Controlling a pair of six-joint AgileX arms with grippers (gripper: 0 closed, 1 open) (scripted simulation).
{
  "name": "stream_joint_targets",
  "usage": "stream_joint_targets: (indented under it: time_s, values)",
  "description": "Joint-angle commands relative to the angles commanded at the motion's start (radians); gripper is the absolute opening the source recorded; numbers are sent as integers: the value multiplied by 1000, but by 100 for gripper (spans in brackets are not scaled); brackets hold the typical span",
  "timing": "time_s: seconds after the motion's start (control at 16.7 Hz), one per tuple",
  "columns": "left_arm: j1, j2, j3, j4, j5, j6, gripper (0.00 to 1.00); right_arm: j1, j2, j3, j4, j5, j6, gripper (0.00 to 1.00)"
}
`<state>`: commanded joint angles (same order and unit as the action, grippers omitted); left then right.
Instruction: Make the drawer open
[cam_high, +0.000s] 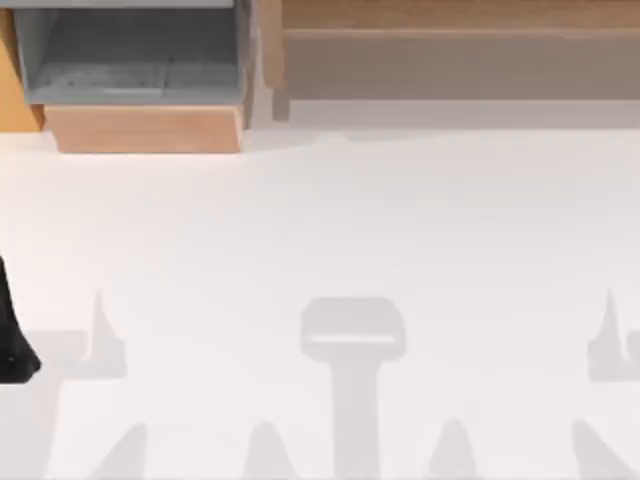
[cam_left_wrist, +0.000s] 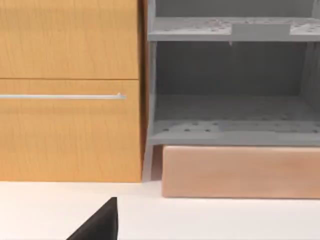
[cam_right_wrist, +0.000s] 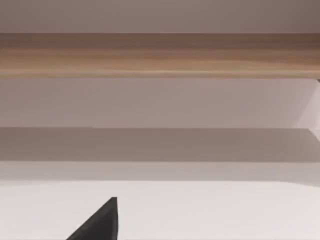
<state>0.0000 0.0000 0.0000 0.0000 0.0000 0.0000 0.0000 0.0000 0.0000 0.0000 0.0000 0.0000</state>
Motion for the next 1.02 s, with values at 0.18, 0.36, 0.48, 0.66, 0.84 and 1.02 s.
stream_joint_targets:
  time_s: [0.18,0.36,0.48,0.66,0.84,1.02]
  values:
    - [-5,14,7,13,-7,1,100,0,0,0,0,0,0,100]
    - [-40,112,46,92,-46,5,100,0,0,0,0,0,0,100]
    - [-78,226,84,170,-83,7,100,0,0,0,0,0,0,100]
    - [-148,436,151,310,-148,8,100,0,0,0,0,0,0,100]
    - [-219,655,219,451,-213,9,100,0,0,0,0,0,0,100]
    - [-276,837,275,568,-268,11,100,0,0,0,0,0,0,100]
